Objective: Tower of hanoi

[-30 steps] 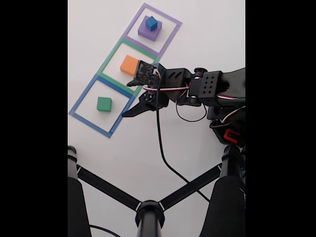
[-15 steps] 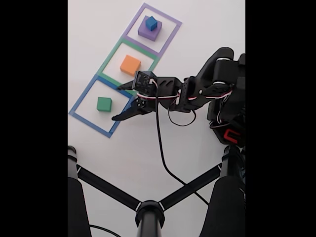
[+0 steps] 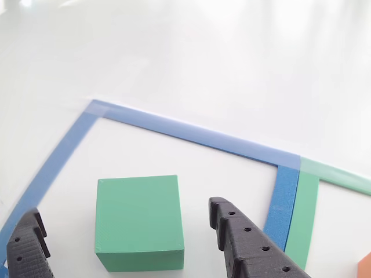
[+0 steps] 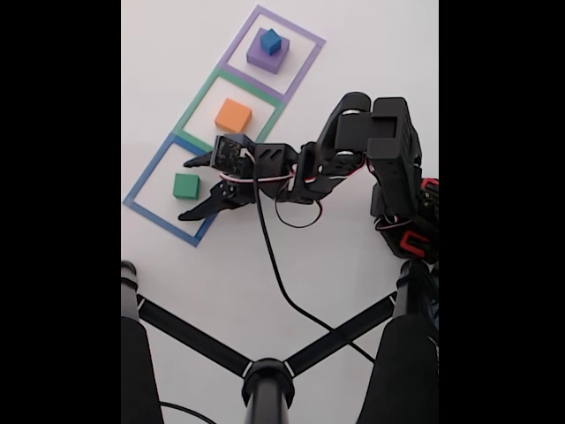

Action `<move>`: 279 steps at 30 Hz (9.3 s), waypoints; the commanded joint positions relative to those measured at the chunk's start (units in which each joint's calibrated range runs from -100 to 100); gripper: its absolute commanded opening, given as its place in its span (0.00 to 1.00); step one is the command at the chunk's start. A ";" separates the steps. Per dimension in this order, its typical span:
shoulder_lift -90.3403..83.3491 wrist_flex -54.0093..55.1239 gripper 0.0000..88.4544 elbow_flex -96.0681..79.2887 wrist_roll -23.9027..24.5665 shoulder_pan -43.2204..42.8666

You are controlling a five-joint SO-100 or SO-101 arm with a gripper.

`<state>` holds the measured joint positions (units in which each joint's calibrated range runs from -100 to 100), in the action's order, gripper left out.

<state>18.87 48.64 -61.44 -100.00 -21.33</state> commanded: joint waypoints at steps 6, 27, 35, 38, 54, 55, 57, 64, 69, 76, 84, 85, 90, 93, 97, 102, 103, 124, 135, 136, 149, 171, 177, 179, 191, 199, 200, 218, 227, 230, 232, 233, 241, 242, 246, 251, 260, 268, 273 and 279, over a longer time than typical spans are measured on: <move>-0.68 1.26 0.31 1.34 0.00 -1.21; -2.20 -1.41 0.06 0.97 0.00 -1.21; -20.07 -22.45 0.05 0.97 0.00 -0.75; -29.53 -34.11 0.05 2.52 0.00 -0.75; -53.56 -117.56 0.05 49.40 0.00 6.50; -53.48 -120.79 0.05 52.49 0.00 6.88; -53.40 -126.05 0.05 58.04 0.00 7.64; -54.21 -136.25 0.05 67.49 0.00 11.30; -55.33 -136.66 0.05 65.03 0.00 14.43; -60.94 -122.17 0.06 45.13 0.00 19.15; -66.14 -97.81 0.06 18.51 0.00 23.35; -66.14 -94.41 0.06 15.78 0.00 23.50; -65.34 -75.14 0.06 1.79 0.00 23.65; -63.74 -64.94 0.06 -4.66 0.00 23.19; -60.78 -54.67 0.06 -10.20 0.00 22.13; -56.05 -44.63 0.06 -14.02 0.00 21.36; -54.77 -42.69 0.06 -14.29 0.00 21.06; -35.78 -21.16 0.06 -14.11 0.00 20.07; -30.49 -16.06 0.06 -14.02 0.00 20.22; -29.93 -15.57 0.06 -14.02 0.00 20.22; -25.76 -11.77 0.12 -13.48 0.00 20.22; -44.19 -31.76 0.19 -9.48 0.00 22.81; -59.65 -66.64 0.02 2.52 0.00 24.11; -62.70 -78.46 0.00 8.61 0.00 24.49; -63.74 -130.99 0.00 50.86 0.00 31.12; -63.34 -136.17 0.00 57.22 0.00 37.22; -63.34 -136.33 0.00 57.13 0.00 37.83; -65.10 -98.45 0.24 20.15 0.00 42.10; -55.89 -54.18 0.28 -4.39 0.00 42.79; -50.12 -41.88 0.30 -8.48 0.00 43.25; -46.51 -35.40 0.31 -10.11 0.00 43.32; -44.35 -31.76 0.32 -10.84 0.00 43.32; -31.13 -14.92 0.33 -11.20 0.00 42.64; -29.53 -13.63 0.33 -10.84 0.00 42.49; -23.52 -8.21 0.32 -9.20 0.00 42.18; -17.11 -4.16 0.31 -6.21 0.00 42.10; -11.98 -1.73 0.27 -4.30 0.00 41.88; -10.30 -0.76 0.22 -3.93 0.00 41.04; -9.73 -0.76 0.16 -3.66 0.00 40.58; -8.69 -0.76 0.09 -2.66 0.00 40.35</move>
<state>10.26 46.47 -66.84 -100.00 19.61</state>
